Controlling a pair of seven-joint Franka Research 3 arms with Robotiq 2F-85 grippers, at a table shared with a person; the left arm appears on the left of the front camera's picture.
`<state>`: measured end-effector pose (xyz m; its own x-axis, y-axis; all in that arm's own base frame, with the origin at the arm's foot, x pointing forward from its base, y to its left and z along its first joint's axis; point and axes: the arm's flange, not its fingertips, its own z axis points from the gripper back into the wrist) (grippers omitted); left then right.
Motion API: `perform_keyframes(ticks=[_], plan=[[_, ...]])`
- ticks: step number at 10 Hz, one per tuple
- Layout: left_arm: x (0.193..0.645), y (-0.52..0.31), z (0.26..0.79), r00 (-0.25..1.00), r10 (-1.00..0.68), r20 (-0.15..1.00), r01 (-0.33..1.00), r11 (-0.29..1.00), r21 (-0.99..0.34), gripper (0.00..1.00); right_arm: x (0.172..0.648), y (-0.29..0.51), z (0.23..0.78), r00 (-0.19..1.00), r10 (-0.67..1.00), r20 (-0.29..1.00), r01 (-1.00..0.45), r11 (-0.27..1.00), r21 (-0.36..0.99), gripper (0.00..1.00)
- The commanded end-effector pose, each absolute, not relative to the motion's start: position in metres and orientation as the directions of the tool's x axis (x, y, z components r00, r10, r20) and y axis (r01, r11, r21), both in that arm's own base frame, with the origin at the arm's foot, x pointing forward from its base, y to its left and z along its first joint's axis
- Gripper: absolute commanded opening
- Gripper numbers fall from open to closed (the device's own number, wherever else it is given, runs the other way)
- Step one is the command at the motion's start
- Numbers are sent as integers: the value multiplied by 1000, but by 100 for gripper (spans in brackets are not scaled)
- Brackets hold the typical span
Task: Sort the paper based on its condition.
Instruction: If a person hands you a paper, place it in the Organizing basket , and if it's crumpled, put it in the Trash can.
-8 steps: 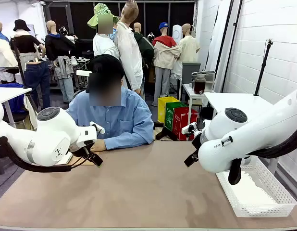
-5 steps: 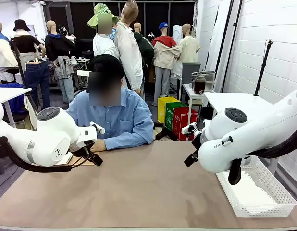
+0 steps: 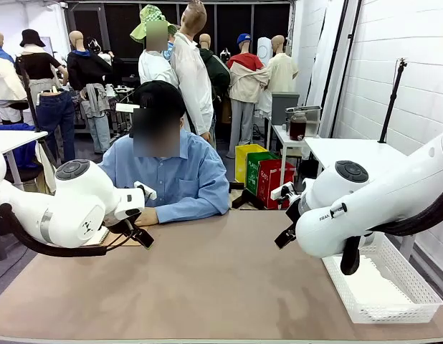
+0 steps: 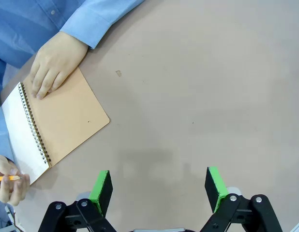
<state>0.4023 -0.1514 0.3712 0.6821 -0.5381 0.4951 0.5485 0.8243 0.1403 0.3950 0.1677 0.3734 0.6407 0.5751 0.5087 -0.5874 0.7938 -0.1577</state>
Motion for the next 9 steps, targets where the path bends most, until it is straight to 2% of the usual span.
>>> perform_keyframes(ticks=[1,9], plan=[[403,-151,371,683,-537,495,547,825,140,100,395,168,373,641,575,509,-587,794,-157,100],[401,-151,378,695,-523,493,531,836,140,100,396,165,382,643,573,509,-585,796,-156,100]])
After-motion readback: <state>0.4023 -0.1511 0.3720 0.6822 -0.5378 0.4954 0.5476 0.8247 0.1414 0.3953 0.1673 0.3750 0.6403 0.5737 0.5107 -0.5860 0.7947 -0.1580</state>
